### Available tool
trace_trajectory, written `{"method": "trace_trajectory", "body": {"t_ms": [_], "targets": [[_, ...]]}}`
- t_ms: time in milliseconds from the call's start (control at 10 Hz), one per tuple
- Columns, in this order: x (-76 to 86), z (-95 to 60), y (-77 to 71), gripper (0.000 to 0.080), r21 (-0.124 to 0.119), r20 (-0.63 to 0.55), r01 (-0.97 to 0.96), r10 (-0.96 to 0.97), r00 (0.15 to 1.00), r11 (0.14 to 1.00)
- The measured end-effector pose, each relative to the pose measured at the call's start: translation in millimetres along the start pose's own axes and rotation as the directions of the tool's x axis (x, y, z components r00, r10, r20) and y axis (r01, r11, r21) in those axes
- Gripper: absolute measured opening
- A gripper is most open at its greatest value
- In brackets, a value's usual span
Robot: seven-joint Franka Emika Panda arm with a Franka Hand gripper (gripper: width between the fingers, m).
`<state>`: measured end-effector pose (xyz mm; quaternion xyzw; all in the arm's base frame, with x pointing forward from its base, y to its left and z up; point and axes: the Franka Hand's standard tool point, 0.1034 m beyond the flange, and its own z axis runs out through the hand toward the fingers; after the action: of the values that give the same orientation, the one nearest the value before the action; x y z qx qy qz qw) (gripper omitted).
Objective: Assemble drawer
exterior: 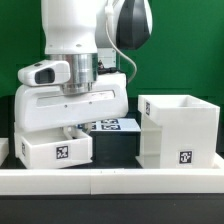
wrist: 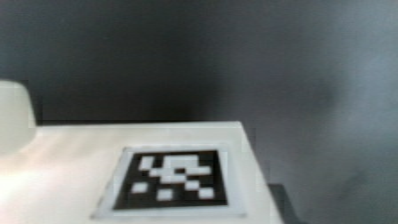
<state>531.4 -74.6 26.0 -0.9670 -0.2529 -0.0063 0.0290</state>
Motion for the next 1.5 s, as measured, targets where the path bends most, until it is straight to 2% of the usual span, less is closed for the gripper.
{"method": "trace_trajectory", "body": {"t_ms": [200, 400, 500, 600, 700, 900, 1200, 1500], "targets": [[-1.1, 2.4, 0.2, 0.0041, 0.0, 0.002, 0.012, -0.012, 1.0, 1.0], [-2.1, 3.1, 1.1, 0.0041, -0.002, 0.002, 0.16, -0.16, 0.987, 0.987], [-0.9, 4.1, -1.0, 0.0041, -0.016, 0.0, 0.286, -0.286, 0.958, 0.958], [0.0, 6.1, -6.3, 0.0041, -0.009, 0.001, 0.351, -0.351, 0.936, 0.936], [-0.2, 7.9, -10.1, 0.0041, -0.004, 0.004, 0.483, -0.483, 0.876, 0.876], [-3.3, 6.2, -6.0, 0.0041, -0.005, 0.006, 0.53, -0.53, 0.848, 0.848], [-6.3, 9.0, -3.9, 0.0041, -0.003, 0.025, 0.691, -0.691, 0.723, 0.723], [0.3, 8.9, -6.5, 0.0041, -0.009, 0.059, 0.872, -0.87, 0.49, 0.49]]}}
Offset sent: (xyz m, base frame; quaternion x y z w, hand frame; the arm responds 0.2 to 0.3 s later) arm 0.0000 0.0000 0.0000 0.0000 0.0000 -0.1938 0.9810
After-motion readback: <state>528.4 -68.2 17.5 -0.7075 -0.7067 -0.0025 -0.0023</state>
